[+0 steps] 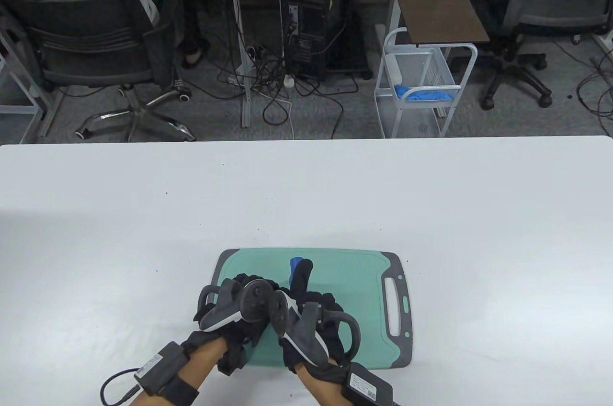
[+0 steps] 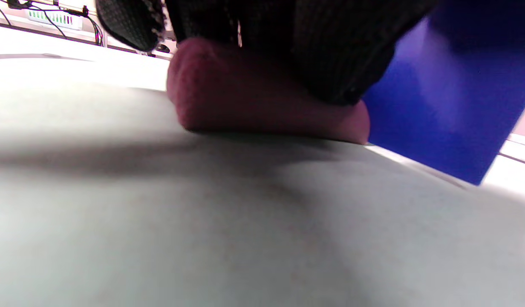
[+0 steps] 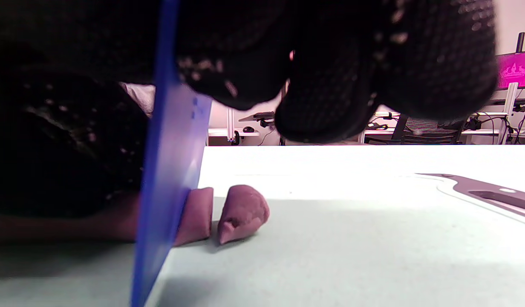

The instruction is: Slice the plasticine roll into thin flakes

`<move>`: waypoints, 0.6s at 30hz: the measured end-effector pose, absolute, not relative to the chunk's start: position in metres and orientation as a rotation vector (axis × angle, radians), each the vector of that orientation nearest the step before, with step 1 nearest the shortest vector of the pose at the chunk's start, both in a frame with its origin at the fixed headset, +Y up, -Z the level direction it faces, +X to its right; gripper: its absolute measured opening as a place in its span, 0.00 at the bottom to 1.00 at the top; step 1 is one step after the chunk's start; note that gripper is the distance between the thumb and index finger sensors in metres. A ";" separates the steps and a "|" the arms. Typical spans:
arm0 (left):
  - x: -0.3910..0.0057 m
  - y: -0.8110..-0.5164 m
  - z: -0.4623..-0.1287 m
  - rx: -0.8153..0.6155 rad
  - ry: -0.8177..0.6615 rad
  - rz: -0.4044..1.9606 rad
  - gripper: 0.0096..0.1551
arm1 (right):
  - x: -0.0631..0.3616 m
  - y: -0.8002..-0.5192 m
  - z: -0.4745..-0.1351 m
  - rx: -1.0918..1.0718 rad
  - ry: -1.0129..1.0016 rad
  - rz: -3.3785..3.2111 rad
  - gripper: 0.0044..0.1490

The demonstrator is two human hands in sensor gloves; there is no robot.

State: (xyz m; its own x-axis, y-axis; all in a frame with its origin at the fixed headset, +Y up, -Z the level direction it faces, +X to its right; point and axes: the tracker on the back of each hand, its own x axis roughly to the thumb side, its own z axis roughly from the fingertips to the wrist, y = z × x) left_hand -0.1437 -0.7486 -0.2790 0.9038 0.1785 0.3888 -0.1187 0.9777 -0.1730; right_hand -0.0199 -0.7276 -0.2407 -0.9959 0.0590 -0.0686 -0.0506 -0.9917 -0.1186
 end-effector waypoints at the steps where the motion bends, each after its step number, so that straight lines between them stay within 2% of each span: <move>1: -0.144 -0.749 -0.279 -0.147 -0.415 0.154 0.25 | -0.020 -0.728 -0.241 -0.110 -0.184 3.081 0.53; 12: -0.146 -0.749 -0.281 -0.196 -0.436 0.161 0.27 | -0.024 -0.729 -0.257 -0.118 -0.153 3.086 0.53; 18: -0.146 -0.748 -0.280 -0.176 -0.439 0.116 0.27 | -0.022 -0.728 -0.260 -0.128 -0.120 3.069 0.54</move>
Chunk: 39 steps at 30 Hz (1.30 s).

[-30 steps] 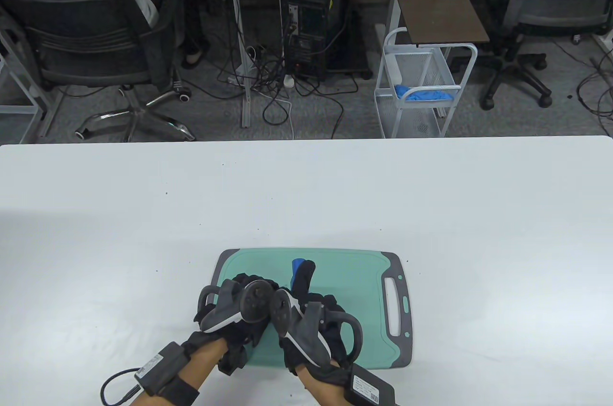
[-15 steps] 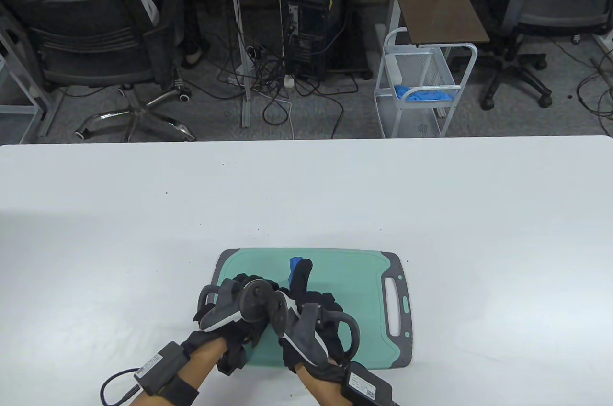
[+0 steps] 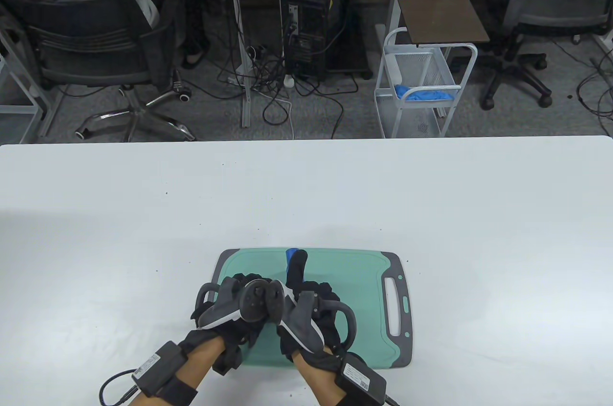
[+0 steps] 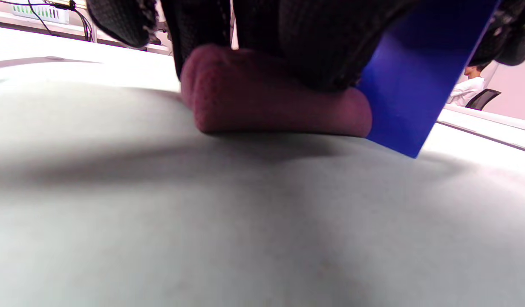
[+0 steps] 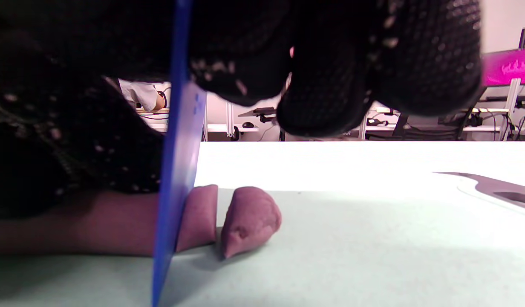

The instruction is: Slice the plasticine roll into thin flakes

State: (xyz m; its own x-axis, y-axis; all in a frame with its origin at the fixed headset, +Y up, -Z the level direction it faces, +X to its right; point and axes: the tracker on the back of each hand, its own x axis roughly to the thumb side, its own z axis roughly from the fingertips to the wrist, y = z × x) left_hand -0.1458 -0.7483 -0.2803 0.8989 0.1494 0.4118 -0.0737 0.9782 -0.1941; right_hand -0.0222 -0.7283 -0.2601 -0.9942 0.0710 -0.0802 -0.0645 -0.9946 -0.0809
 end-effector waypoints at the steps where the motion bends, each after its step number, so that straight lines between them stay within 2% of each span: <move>1: -0.147 -0.748 -0.280 -0.168 -0.432 0.125 0.27 | -0.021 -0.728 -0.261 -0.128 -0.095 3.057 0.55; 8: -0.149 -0.748 -0.280 -0.135 -0.421 0.135 0.29 | -0.016 -0.722 -0.247 -0.118 0.037 3.024 0.57; 11: -0.150 -0.747 -0.280 -0.118 -0.416 0.135 0.31 | -0.016 -0.719 -0.243 -0.103 0.039 3.025 0.57; 25: -0.152 -0.748 -0.281 -0.117 -0.396 0.131 0.29 | -0.014 -0.692 -0.226 -0.065 -0.034 2.991 0.56; 39: -0.154 -0.748 -0.282 -0.121 -0.385 0.143 0.27 | -0.021 -0.691 -0.221 0.003 0.051 3.022 0.55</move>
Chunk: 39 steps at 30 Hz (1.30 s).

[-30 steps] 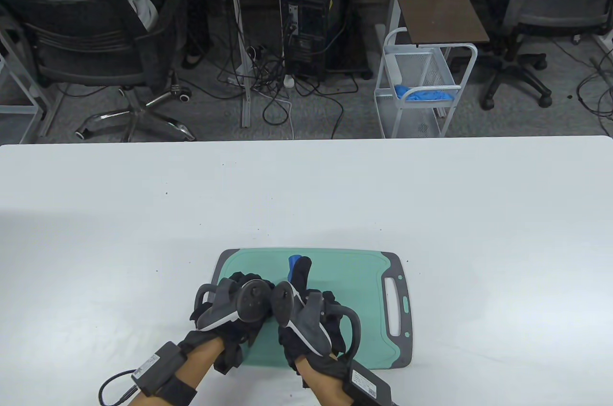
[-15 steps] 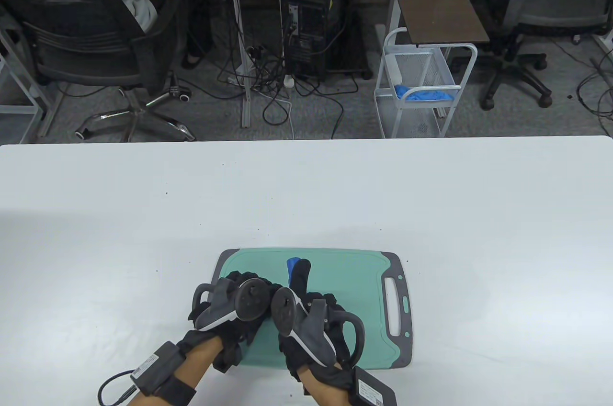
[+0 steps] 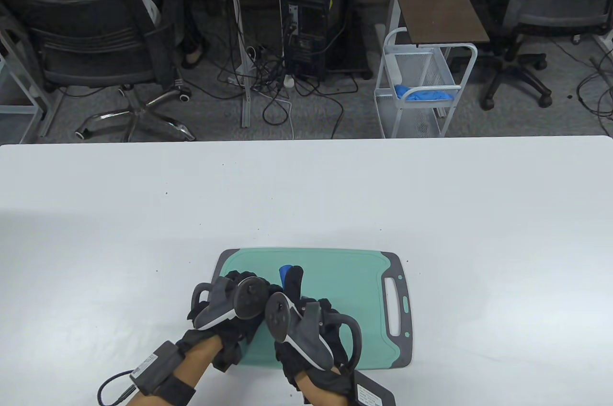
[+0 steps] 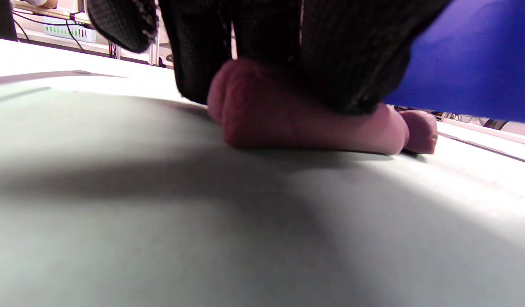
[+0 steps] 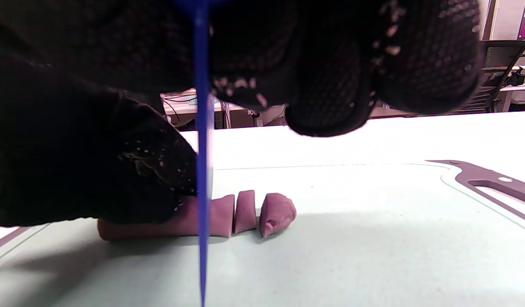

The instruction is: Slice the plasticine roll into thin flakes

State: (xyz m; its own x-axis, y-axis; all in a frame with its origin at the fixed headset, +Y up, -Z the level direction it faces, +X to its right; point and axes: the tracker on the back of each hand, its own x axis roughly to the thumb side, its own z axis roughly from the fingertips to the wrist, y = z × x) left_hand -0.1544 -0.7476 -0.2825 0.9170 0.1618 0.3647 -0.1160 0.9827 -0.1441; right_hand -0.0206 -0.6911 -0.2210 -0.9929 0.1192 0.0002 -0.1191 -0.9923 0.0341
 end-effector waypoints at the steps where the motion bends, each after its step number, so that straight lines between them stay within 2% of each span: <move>1: -0.155 -0.748 -0.283 -0.123 -0.384 0.147 0.27 | -0.021 -0.690 -0.221 0.005 0.050 3.023 0.55; 39: -0.156 -0.749 -0.285 -0.140 -0.380 0.162 0.25 | -0.025 -0.698 -0.226 0.059 0.009 3.053 0.55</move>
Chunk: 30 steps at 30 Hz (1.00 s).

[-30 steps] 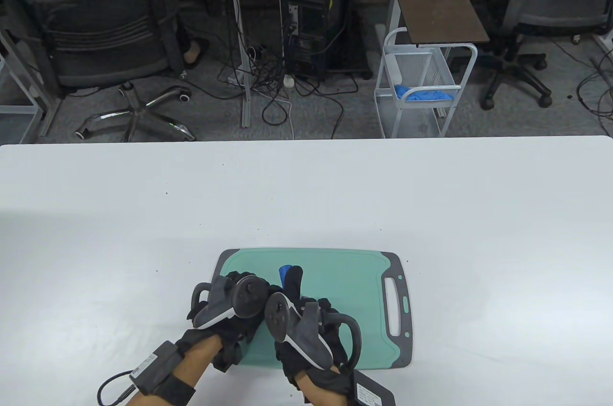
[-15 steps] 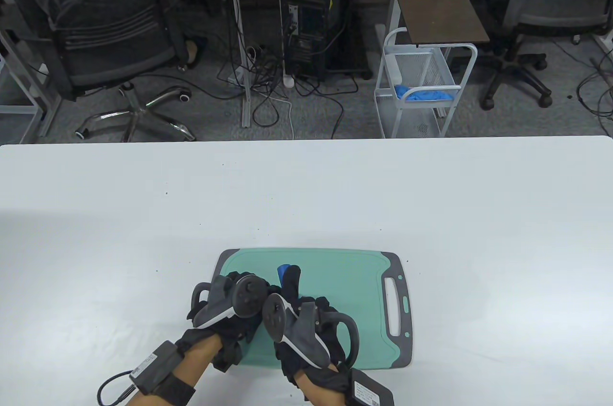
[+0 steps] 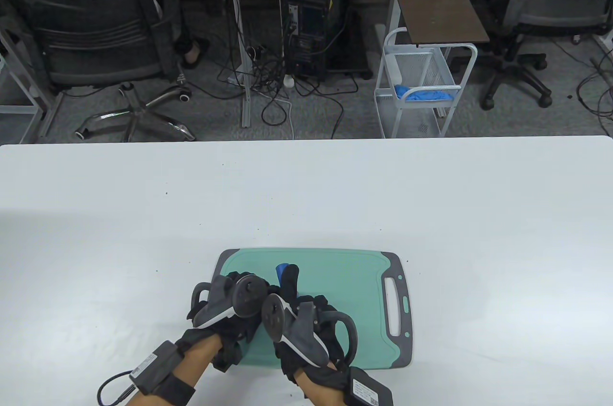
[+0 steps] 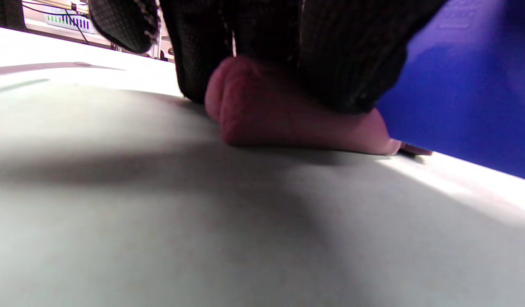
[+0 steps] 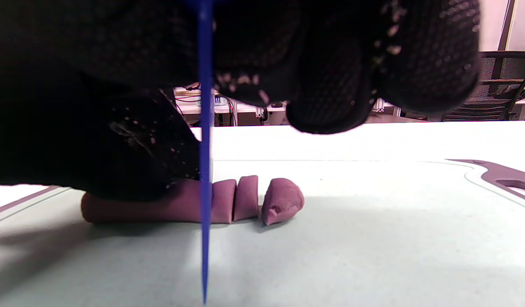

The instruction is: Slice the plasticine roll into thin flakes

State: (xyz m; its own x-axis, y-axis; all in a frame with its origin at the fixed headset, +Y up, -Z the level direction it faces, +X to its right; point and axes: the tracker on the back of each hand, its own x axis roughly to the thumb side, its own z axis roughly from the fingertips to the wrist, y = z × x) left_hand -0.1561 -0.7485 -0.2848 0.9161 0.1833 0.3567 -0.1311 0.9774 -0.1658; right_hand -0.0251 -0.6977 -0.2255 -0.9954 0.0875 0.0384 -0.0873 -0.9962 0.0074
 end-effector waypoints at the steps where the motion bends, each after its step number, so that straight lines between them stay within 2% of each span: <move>1: -0.156 -0.748 -0.285 -0.140 -0.380 0.162 0.25 | -0.025 -0.698 -0.226 0.060 0.011 3.050 0.55; 19: -0.156 -0.749 -0.285 -0.140 -0.380 0.162 0.25 | -0.026 -0.703 -0.230 0.074 -0.035 3.051 0.55; 30: -0.156 -0.747 -0.285 -0.157 -0.394 0.148 0.25 | -0.028 -0.706 -0.246 0.038 -0.036 3.026 0.55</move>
